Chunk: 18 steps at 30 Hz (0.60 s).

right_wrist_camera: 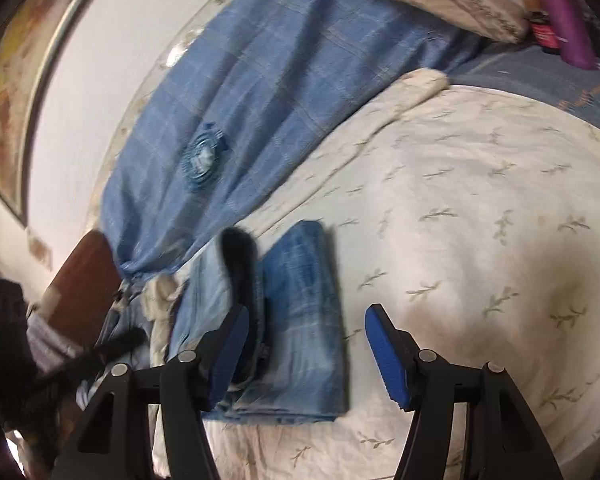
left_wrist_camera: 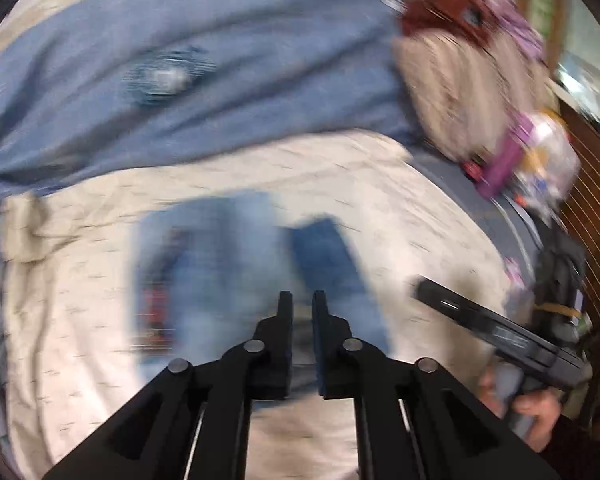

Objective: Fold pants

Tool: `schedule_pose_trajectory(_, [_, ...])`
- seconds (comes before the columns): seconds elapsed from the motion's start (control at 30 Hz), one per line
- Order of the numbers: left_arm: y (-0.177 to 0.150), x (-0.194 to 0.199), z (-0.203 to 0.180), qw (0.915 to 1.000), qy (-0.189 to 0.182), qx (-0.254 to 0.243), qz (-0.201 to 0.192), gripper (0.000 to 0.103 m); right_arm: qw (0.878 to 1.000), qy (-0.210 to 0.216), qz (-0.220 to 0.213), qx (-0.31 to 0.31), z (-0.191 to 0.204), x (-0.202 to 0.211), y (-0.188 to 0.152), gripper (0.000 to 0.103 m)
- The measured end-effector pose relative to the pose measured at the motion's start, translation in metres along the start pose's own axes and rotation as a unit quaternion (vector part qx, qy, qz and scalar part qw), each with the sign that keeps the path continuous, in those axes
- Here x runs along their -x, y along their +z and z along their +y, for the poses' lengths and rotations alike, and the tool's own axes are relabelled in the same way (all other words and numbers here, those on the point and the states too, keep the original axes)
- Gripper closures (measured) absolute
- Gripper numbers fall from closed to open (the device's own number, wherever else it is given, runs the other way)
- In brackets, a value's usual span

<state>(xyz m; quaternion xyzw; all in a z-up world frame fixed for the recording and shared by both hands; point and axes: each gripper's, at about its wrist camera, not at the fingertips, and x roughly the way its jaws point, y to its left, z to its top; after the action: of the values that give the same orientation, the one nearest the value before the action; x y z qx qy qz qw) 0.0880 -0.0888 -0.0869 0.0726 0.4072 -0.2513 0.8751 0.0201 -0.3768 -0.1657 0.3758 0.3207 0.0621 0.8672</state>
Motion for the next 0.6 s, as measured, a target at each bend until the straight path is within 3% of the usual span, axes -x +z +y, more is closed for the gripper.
schedule_pose_trajectory(0.03, [0.000,0.005,0.019,0.9997,0.015,0.019,-0.004,0.079,1.000,0.016,0.009,0.001,0.002,-0.003,-0.001,0.036])
schedule_pose_trajectory(0.1, [-0.003,0.006,0.059,0.9969,0.052,0.059,-0.002,0.070,0.998,0.048,0.027,0.002,0.010,-0.010,-0.005,0.036])
schedule_pose_trajectory(0.2, [-0.017,-0.006,0.106,0.9906,0.075,0.113,0.023,0.070,0.996,0.076,0.047,0.025,0.029,-0.022,-0.010,0.035])
schedule_pose_trajectory(0.27, [-0.028,-0.021,0.129,0.9863,0.066,0.142,0.051,0.070,0.992,0.101,0.068,0.029,0.041,-0.036,-0.013,0.035])
schedule_pose_trajectory(0.43, [-0.040,-0.047,0.144,0.9804,0.026,0.177,0.083,0.069,0.991,0.089,0.094,0.033,0.053,-0.070,-0.006,0.035])
schedule_pose_trajectory(0.5, [-0.038,-0.049,0.148,0.9803,0.016,0.181,0.076,0.063,0.991,0.069,0.114,0.025,0.050,-0.089,-0.002,0.035])
schedule_pose_trajectory(0.53, [-0.038,-0.051,0.151,0.9803,0.007,0.183,0.074,0.056,0.989,0.069,0.127,0.018,0.049,-0.097,-0.002,0.035])
schedule_pose_trajectory(0.6, [-0.038,-0.054,0.155,0.9794,-0.006,0.186,0.078,0.051,0.987,0.074,0.146,0.009,0.047,-0.108,-0.004,0.035])
